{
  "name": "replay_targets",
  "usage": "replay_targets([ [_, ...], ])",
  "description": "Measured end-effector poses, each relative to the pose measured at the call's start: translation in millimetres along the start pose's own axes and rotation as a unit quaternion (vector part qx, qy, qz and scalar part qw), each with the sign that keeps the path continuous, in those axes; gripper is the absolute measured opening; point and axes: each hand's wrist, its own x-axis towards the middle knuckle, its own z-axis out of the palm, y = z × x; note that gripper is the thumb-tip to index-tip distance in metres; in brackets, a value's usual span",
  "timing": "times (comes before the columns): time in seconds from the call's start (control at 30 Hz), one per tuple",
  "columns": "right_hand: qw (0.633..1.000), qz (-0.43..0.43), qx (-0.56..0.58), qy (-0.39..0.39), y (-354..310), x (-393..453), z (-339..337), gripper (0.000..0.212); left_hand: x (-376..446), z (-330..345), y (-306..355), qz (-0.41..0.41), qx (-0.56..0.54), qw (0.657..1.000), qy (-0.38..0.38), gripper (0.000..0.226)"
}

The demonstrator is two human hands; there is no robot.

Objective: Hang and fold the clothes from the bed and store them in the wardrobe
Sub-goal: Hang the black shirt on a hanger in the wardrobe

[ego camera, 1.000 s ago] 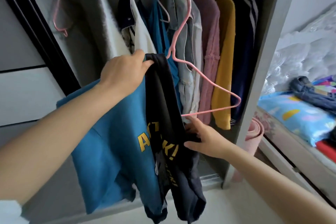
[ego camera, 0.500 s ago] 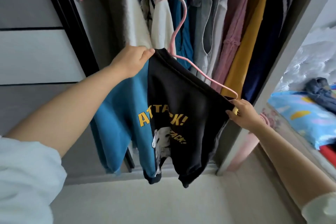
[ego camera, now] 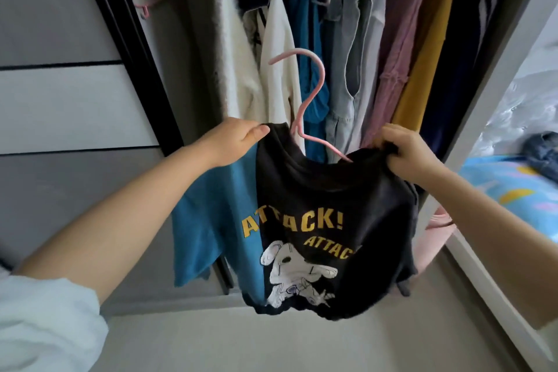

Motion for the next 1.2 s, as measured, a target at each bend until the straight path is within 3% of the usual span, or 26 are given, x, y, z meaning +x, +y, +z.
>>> replay_targets([
  [0.1,0.996,0.005,0.077,-0.036,-13,10,5,0.037,-6,-8,4,0.027,-0.025,0.999,0.037,0.043],
  [0.23,0.99,0.119,0.064,-0.036,-9,6,11,0.006,-16,-19,1,0.005,-0.06,0.994,0.092,0.044],
  [0.33,0.976,0.207,0.042,-0.041,2,-9,14,0.038,-24,-23,-10,-0.026,-0.058,0.99,0.126,0.044],
  [0.4,0.973,0.22,0.056,-0.048,3,-20,15,0.043,-28,-24,-18,-0.042,-0.049,0.988,0.14,0.044],
  [0.53,0.976,0.207,0.038,-0.05,-8,-30,22,0.033,-32,-23,-24,-0.056,-0.022,0.988,0.146,0.045],
  [0.67,0.986,0.135,-0.071,-0.066,-24,-26,27,0.04,-34,-23,-26,-0.056,0.032,0.986,0.151,0.045],
  [0.83,0.961,0.133,-0.196,-0.143,-44,-12,38,0.043,-39,-25,-30,-0.065,0.076,0.981,0.168,0.045],
  [0.97,0.959,0.099,-0.207,-0.168,-57,-7,50,0.043,-46,-15,-29,-0.031,0.102,0.98,0.17,0.047],
  [1.2,0.967,0.091,-0.211,-0.11,-76,6,65,0.047,-55,-6,-26,0.05,0.101,0.975,0.193,0.034],
])
